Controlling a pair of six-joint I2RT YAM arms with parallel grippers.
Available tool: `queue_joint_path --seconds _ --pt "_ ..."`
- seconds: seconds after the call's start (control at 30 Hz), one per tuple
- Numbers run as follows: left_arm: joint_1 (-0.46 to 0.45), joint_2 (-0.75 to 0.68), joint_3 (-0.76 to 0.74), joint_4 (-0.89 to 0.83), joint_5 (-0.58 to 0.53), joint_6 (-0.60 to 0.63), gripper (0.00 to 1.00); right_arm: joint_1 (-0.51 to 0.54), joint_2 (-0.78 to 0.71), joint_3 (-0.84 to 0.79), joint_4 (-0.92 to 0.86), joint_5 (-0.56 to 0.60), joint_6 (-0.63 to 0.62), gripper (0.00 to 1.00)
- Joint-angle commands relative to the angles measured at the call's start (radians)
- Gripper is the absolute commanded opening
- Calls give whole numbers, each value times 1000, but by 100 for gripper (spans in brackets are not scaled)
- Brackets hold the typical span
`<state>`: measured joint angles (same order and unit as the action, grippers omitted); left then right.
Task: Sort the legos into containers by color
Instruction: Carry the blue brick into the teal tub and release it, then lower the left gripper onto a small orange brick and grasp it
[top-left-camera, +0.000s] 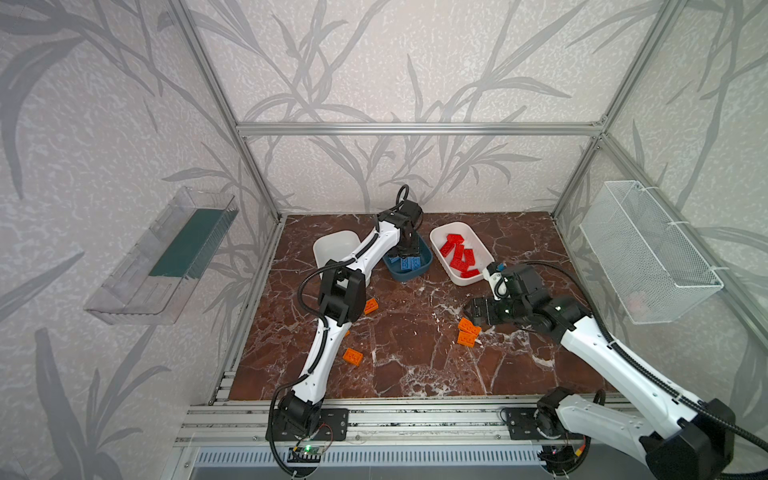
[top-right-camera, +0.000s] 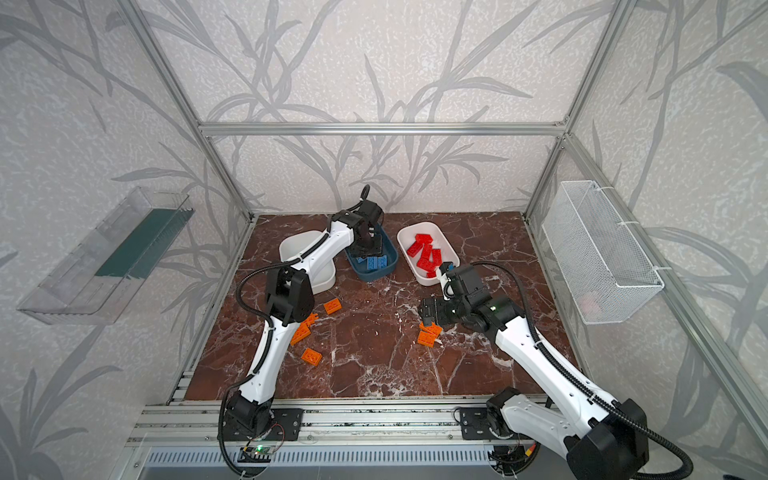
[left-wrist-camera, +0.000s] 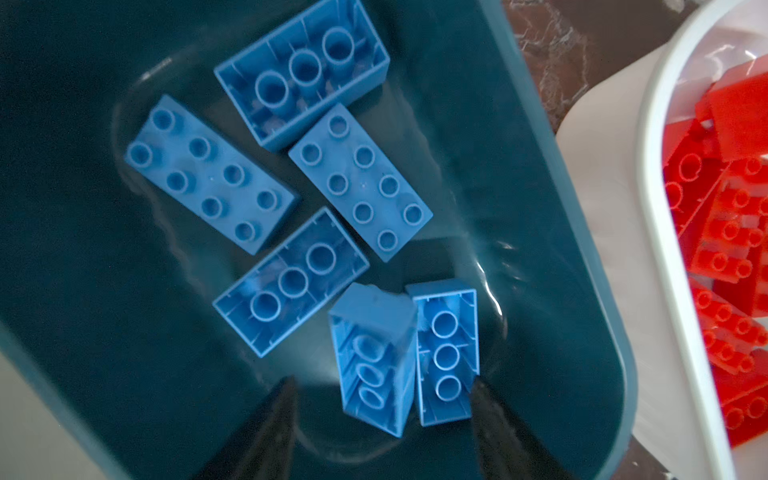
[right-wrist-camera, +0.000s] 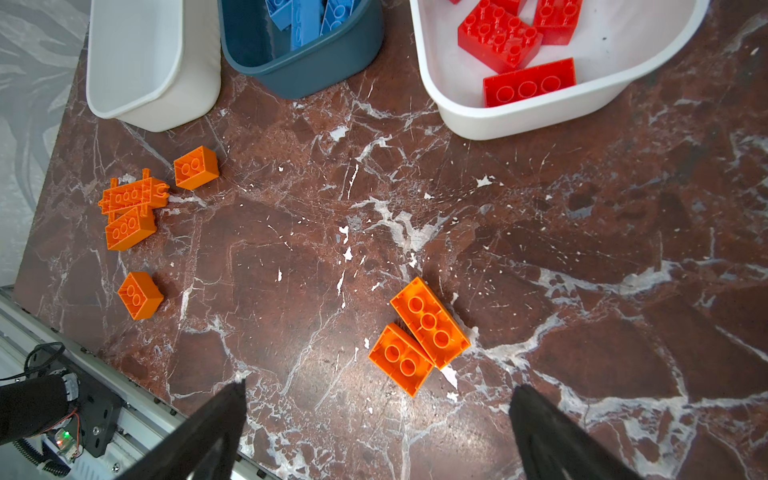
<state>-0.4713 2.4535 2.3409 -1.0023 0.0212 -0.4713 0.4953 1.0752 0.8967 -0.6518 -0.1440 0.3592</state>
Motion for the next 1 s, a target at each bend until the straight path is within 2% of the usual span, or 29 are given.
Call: queue_joint_path --seconds 0.0,0.13,0.33,0.47,0.53,0.67,0.77,0.97 --pt "-3 -79 -46 8 3 -17 73 -5 0 25 18 -10 -25 99" --pt "-4 -236 -232 85 -46 -43 73 -5 -4 21 29 -26 -26 99" --pt "-5 -556 -652 203 -117 -96 73 5 -33 15 31 -67 -26 99" --pt "-5 -763 -948 263 -150 -198 74 40 -74 11 6 -48 -22 99" --pt "-5 -834 -1081 304 -142 -262 75 62 -94 11 -9 -32 -17 99" --pt "-10 -940 -1310 405 -59 -370 77 120 -154 -6 -30 14 12 99" --pt "-27 -976 -1383 419 -61 -408 77 168 -191 -23 -43 52 41 99" --pt "-43 -991 -1386 400 -112 -420 77 219 -234 -59 -44 95 94 99"
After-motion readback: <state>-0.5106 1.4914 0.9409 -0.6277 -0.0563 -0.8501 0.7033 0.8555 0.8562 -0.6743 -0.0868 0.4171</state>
